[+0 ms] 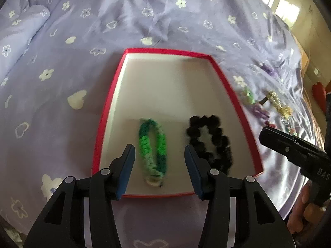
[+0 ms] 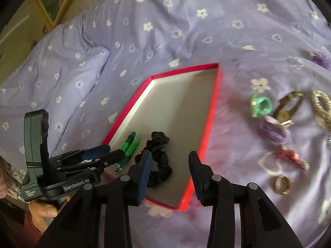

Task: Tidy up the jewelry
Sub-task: 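Grasp the lilac bow hair tie with the left tool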

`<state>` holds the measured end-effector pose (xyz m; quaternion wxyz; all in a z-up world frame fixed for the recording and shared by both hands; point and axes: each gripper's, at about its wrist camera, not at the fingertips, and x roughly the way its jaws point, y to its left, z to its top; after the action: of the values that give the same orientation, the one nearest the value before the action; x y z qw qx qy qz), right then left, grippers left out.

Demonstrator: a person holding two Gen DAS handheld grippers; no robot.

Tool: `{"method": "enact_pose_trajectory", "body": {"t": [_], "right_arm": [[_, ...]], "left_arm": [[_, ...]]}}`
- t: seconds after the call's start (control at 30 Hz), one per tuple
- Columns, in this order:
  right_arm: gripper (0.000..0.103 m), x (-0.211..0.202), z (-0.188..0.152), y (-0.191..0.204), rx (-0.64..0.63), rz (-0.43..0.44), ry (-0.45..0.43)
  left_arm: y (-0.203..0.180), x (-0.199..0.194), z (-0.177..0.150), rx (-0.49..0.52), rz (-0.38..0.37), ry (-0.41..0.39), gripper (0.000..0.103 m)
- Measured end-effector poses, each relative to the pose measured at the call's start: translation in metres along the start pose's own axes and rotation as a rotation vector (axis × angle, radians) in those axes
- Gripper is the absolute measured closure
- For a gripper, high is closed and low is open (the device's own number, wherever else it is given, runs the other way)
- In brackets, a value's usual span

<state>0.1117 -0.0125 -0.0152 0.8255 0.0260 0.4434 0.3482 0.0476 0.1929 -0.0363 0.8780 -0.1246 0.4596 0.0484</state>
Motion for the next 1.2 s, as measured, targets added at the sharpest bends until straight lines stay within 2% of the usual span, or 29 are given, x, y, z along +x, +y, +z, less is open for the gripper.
{"method": "enact_pose_trajectory", "body": {"t": [0.1, 0.43, 0.77, 0.93, 1.2], "right_arm": [[0.063, -0.016, -0.001, -0.013, 0.025, -0.019, -0.028], [0.063, -0.064, -0.012, -0.075, 0.147, -0.114, -0.106], [0.063, -0.075, -0.015, -0.12, 0.212, -0.166, -0.123], [0.063, -0.068, -0.004, -0.122, 0.209, -0.149, -0.127], [0.063, -0.04, 0.021, -0.11, 0.177, -0.042, -0.118]], "left_arm": [[-0.01, -0.006, 0.003, 0.016, -0.008, -0.015, 0.05], [-0.06, -0.009, 0.011, 0.083, -0.073, -0.027, 0.05], [-0.103, 0.0, 0.015, 0.156, -0.106, -0.012, 0.05], [-0.115, 0.006, 0.022, 0.173, -0.116, -0.008, 0.05], [-0.123, 0.019, 0.025, 0.182, -0.12, 0.012, 0.05]]}}
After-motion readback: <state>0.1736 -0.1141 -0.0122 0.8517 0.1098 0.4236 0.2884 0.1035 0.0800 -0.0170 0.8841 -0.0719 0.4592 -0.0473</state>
